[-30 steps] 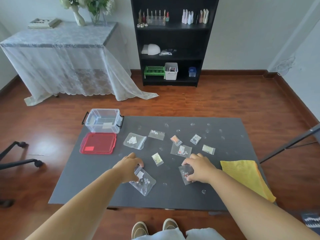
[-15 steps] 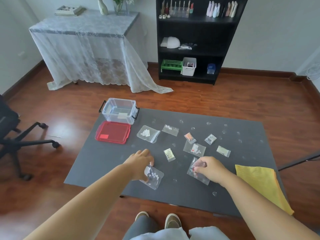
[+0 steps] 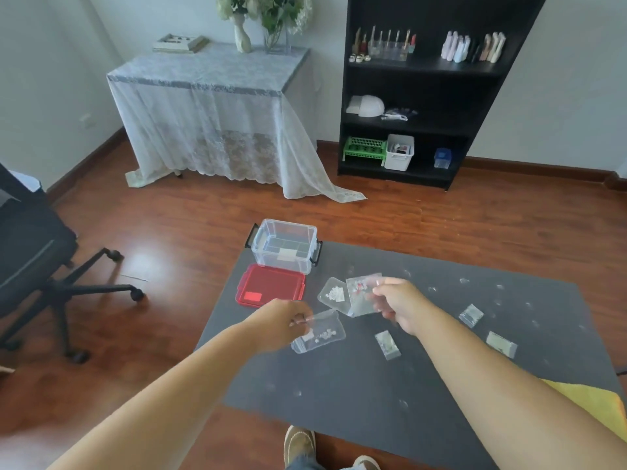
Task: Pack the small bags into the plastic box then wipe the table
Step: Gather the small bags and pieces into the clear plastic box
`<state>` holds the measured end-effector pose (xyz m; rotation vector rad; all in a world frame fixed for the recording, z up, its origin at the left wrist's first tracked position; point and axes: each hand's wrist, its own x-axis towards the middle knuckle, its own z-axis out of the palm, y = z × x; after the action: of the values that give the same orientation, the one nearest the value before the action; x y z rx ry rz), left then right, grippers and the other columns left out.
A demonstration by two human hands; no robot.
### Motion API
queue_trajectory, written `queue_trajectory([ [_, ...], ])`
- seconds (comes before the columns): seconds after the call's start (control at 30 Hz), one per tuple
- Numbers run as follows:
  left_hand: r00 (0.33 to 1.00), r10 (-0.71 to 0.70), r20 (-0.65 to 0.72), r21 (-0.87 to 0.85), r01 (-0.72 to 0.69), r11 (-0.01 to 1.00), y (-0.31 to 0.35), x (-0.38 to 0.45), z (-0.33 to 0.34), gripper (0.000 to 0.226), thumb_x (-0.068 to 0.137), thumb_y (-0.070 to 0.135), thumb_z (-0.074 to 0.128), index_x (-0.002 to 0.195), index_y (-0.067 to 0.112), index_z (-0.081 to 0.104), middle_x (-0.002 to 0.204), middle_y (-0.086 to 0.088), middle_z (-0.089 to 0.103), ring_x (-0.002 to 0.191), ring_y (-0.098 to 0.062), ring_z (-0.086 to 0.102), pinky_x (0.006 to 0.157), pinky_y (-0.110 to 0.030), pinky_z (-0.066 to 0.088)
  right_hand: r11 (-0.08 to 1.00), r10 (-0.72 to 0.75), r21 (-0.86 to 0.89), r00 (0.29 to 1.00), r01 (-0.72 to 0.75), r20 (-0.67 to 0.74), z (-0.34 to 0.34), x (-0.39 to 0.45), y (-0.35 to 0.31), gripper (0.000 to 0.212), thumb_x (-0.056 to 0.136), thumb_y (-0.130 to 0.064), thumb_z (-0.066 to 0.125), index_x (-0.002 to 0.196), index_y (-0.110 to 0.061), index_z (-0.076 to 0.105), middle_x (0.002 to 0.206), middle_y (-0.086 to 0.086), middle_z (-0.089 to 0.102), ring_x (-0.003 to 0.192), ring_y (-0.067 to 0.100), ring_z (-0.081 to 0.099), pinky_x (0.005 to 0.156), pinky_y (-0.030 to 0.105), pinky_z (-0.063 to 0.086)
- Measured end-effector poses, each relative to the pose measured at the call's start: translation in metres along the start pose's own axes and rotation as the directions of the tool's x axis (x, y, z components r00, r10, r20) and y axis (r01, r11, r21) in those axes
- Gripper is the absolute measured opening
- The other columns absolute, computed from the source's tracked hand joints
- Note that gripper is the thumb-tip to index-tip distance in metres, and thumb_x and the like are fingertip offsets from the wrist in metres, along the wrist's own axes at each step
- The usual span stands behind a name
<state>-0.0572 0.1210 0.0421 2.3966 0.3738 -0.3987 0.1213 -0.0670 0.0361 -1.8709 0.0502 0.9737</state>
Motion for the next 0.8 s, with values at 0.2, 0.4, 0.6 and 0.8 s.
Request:
queue_trajectory([
  [0.2,0.977,0.100,-0.189,0.110,-0.080,0.991,-0.028,0.000,-0.067,0.022,0.094,0.016,0.049,0.104,0.025,0.066,0.099,0.008,0.058,0.093,-0.017,0.056,0.081,-0.033,0.046,0.948,-0.317,-0.040,0.936,0.314,-0.154,0.081,0.032,-0.089,0.035,0.092,-0.007,0.044,0.120,-0.018,0.063,0.099,0.000,0.070,0.069,0.016,0.059,0.065,0.029,0.050],
  [0.4,0.918,0.199,-0.344,0.296,-0.095,0.950,-0.049,0.014,-0.100,0.032,0.094,0.017,0.047,0.113,0.033,0.067,0.106,0.009,0.059,0.101,-0.020,0.052,0.088,-0.038,0.039,0.608,-0.634,-0.599,0.773,0.521,0.029,0.131,0.060,-0.114,0.032,0.093,-0.013,0.042,0.107,-0.028,0.066,0.111,-0.005,0.068,0.100,0.020,0.057,0.083,0.033,0.046],
  [0.6,0.861,0.270,-0.430,0.367,-0.107,0.924,-0.064,0.034,-0.118,0.027,0.093,0.019,0.051,0.107,0.035,0.067,0.100,0.014,0.064,0.089,-0.022,0.052,0.080,-0.038,0.040,0.468,-0.407,-0.776,0.883,0.423,0.236,0.144,0.093,-0.107,0.049,0.091,-0.017,0.036,0.131,-0.045,0.045,0.113,-0.003,0.059,0.112,0.028,0.041,0.093,0.039,0.032],
  [0.8,0.862,0.223,-0.456,0.278,-0.101,0.955,-0.067,0.081,-0.130,0.027,0.097,0.022,0.046,0.109,0.038,0.064,0.103,0.013,0.061,0.103,-0.022,0.050,0.082,-0.034,0.028,0.573,-0.664,-0.663,0.747,0.482,-0.030,0.118,0.087,-0.095,0.050,0.085,-0.007,0.049,0.129,-0.030,0.052,0.115,-0.004,0.060,0.110,0.023,0.045,0.089,0.039,0.032],
])
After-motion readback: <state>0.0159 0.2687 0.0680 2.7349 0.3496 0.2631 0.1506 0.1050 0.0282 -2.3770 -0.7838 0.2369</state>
